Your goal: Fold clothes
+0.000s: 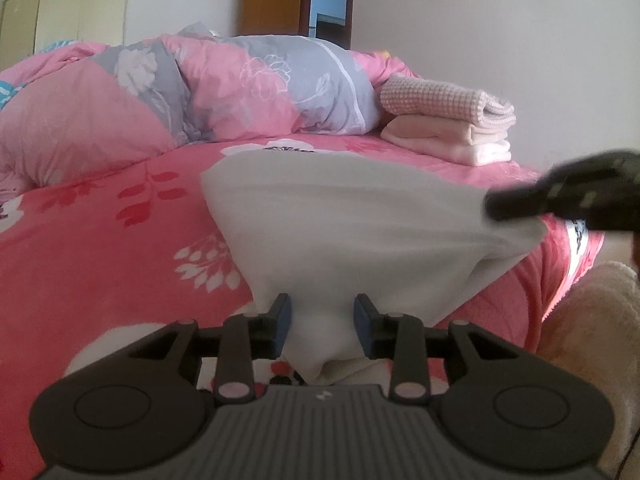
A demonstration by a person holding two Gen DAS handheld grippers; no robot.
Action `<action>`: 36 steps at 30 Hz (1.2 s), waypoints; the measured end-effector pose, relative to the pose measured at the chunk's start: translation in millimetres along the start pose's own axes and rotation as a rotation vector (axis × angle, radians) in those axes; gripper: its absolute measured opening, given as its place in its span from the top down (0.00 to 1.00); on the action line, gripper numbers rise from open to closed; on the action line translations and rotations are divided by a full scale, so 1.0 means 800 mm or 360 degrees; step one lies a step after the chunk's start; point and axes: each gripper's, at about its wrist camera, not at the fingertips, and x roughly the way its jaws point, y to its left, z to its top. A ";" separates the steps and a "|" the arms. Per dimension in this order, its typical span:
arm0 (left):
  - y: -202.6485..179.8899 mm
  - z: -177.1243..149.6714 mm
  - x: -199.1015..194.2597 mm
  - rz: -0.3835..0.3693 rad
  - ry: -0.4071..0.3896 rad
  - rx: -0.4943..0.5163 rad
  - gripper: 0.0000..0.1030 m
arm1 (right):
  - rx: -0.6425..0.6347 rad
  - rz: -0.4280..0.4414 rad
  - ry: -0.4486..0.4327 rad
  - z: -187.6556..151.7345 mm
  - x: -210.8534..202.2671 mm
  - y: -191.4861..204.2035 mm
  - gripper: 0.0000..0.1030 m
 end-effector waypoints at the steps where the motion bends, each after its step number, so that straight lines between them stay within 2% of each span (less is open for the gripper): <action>1: 0.002 0.000 -0.001 -0.0010 -0.0002 -0.0011 0.64 | -0.0002 0.0007 0.0062 -0.005 0.012 0.000 0.94; 4: 0.014 0.004 -0.008 -0.0054 -0.0008 -0.0089 0.59 | 0.0059 0.0005 0.0231 -0.024 0.037 -0.008 0.92; 7: 0.027 0.011 -0.016 -0.0089 -0.0036 -0.0175 0.58 | 0.0193 0.0010 0.0208 -0.028 0.026 -0.020 0.91; 9: 0.029 0.019 -0.016 -0.0101 -0.0080 -0.0171 0.57 | 0.0232 -0.0009 0.0149 -0.021 0.012 -0.026 0.88; 11: 0.024 0.026 -0.011 -0.0113 -0.0106 -0.0128 0.56 | 0.0318 -0.0028 0.0105 -0.012 0.012 -0.048 0.84; 16: 0.005 0.026 0.011 -0.0110 -0.0098 0.0008 0.48 | 0.0552 -0.0086 0.0017 0.009 0.024 -0.111 0.80; 21: -0.011 0.016 0.016 -0.0076 -0.0085 0.0172 0.45 | 0.0761 -0.0129 0.0053 0.012 0.071 -0.175 0.78; 26: -0.009 0.014 0.019 -0.0098 -0.0077 0.0168 0.44 | 0.1077 0.0034 0.0096 0.011 0.131 -0.233 0.74; 29: -0.010 0.014 0.018 -0.0105 -0.0078 0.0170 0.42 | 0.1180 0.0127 0.0127 0.014 0.167 -0.256 0.73; 31: -0.011 0.012 0.018 -0.0108 -0.0081 0.0178 0.40 | 0.1180 0.0168 0.0142 0.019 0.187 -0.265 0.76; 32: -0.011 0.012 0.018 -0.0109 -0.0082 0.0183 0.39 | 0.1164 0.0170 0.0137 0.023 0.192 -0.266 0.81; 34: -0.011 0.011 0.018 -0.0113 -0.0085 0.0188 0.39 | 0.1078 0.0165 0.0108 0.034 0.198 -0.259 0.91; 36: -0.010 0.010 0.018 -0.0121 -0.0091 0.0172 0.39 | 0.0953 0.0150 0.0063 0.047 0.197 -0.246 0.92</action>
